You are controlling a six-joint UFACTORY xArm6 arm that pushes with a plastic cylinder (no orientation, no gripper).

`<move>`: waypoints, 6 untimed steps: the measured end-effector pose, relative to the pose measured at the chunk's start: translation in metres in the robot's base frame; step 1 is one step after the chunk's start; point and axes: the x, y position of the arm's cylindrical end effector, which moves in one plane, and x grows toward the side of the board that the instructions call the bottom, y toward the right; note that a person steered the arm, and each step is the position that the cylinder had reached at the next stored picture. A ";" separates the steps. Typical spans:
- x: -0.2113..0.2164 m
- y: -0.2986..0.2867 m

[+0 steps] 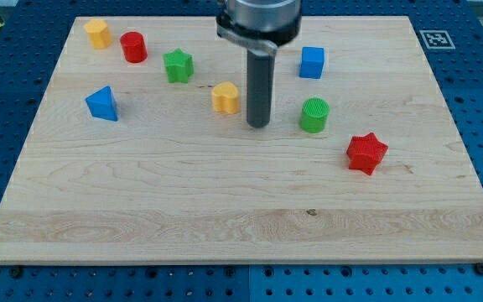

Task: Put the yellow heart slightly upwards

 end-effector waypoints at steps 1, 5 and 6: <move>-0.011 -0.053; -0.024 -0.069; -0.042 -0.070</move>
